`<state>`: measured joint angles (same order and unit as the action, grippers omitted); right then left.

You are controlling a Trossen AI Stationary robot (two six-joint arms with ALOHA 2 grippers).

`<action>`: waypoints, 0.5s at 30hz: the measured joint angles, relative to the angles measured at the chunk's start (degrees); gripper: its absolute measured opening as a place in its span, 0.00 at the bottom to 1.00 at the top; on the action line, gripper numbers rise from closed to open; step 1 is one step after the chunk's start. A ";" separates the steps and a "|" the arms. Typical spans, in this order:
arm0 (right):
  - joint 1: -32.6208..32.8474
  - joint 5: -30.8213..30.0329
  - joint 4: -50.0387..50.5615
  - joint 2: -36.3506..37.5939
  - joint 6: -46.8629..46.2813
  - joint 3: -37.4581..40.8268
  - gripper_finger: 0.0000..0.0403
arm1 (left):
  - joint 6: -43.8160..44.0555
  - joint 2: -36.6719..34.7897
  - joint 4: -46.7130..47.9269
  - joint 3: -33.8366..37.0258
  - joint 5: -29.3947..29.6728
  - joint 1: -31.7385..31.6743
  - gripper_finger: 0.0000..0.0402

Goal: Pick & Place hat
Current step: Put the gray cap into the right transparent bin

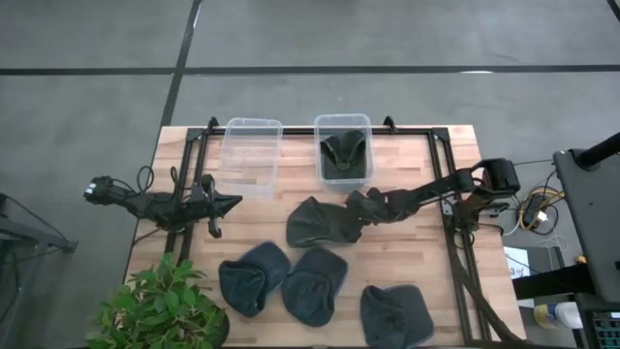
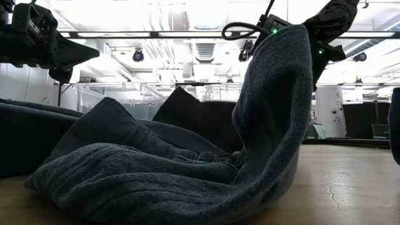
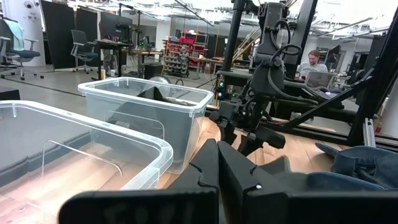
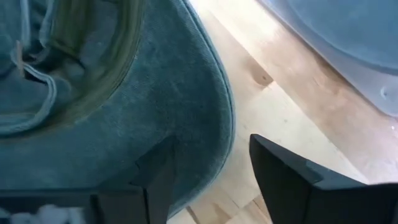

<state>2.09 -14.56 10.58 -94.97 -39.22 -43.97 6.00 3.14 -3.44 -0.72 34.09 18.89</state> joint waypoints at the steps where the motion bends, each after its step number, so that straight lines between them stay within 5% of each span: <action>1: 0.00 0.13 -0.41 0.10 0.14 0.00 0.43 | 0.00 0.02 0.00 -0.01 -0.02 -0.04 0.00; 9: 0.00 1.38 -1.12 0.51 0.65 0.00 0.08 | 0.00 0.02 0.00 0.01 0.00 -0.02 0.00; 15: 0.00 1.78 -1.98 2.71 0.21 -0.02 0.03 | 0.01 0.02 0.00 0.00 0.00 -0.02 0.00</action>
<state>2.09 -12.77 8.60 -92.26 -39.02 -43.99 6.01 3.16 -3.44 -0.72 34.09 18.87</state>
